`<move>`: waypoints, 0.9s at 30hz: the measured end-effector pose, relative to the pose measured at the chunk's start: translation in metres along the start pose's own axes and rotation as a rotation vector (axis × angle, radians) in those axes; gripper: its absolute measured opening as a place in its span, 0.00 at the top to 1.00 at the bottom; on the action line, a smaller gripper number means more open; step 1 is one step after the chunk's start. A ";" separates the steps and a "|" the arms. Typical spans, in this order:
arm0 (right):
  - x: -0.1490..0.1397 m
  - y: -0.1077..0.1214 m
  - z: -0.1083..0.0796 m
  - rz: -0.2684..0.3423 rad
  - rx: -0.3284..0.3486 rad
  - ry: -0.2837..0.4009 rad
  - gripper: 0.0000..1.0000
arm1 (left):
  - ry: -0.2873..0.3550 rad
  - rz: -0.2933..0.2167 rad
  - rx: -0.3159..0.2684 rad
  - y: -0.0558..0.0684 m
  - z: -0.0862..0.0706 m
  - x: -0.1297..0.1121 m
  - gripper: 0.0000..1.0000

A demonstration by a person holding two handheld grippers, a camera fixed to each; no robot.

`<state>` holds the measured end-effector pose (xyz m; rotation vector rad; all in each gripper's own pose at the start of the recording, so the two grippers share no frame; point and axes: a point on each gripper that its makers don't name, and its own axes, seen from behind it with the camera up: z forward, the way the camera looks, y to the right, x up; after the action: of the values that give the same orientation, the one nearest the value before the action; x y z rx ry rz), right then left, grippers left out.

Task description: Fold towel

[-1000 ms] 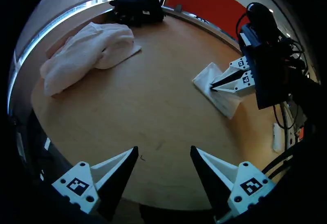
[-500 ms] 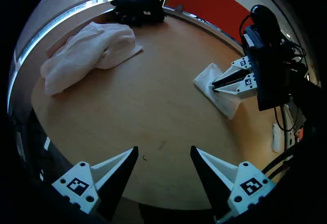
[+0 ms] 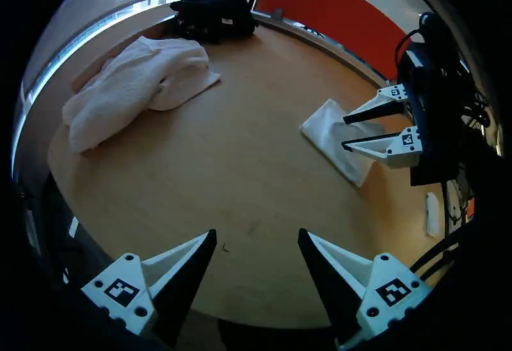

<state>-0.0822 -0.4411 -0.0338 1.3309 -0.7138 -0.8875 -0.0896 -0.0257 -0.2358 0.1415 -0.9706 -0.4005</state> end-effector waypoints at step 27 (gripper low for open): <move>-0.017 -0.011 -0.055 0.257 -0.120 0.117 0.31 | 0.000 0.040 -0.024 0.011 0.000 0.002 0.06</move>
<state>-0.0455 -0.3993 -0.0507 1.1450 -0.7108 -0.6307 -0.0858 -0.0160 -0.2305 0.1005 -0.9666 -0.3751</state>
